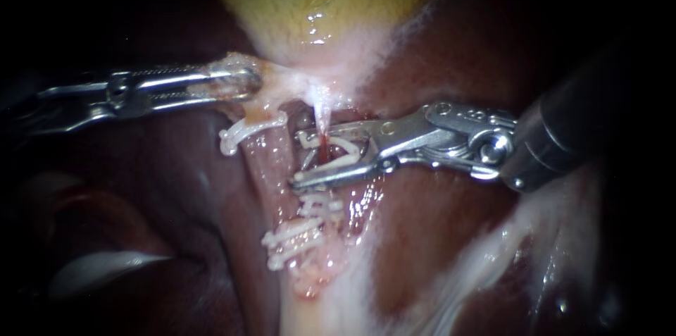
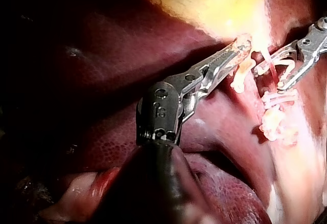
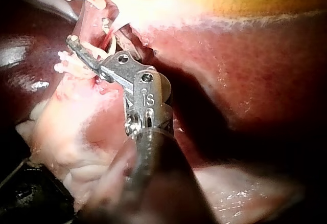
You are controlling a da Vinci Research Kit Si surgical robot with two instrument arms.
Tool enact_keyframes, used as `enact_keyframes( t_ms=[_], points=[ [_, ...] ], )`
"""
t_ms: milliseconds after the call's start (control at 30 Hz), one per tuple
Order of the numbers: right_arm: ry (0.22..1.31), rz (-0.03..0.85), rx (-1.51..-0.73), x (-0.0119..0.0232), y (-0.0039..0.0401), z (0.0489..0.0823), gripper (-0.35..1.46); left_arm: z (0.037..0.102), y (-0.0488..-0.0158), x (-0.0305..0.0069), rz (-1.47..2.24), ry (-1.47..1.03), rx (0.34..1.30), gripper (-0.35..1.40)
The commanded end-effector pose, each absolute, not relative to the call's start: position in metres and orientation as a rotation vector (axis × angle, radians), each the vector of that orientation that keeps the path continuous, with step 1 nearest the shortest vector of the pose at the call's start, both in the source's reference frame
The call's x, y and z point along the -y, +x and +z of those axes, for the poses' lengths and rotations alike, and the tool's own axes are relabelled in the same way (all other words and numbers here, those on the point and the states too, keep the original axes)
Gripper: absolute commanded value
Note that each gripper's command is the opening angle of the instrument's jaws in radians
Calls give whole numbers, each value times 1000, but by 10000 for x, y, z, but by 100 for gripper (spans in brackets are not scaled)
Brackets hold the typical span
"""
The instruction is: Clipping third clip right tube
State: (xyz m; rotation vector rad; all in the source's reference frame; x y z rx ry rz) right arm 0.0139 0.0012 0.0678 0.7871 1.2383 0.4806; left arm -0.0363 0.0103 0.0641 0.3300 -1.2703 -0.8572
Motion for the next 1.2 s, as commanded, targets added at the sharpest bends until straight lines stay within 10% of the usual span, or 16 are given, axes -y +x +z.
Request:
enact_keyframes(
  t_ms=[33, 900, 1200],
  points=[
    [802, 491, -1248, -12, 141, 677, 43, 641, -363, -102, -857, 330, 1270, -35],
    [872, 552, -1319, -21, 139, 661, 36, 643, -361, -102, -856, 330, 1271, -35],
    [831, 612, -1300, -23, 134, 661, -25, 643, -361, -101, -856, 329, 1271, -35]
  ],
)
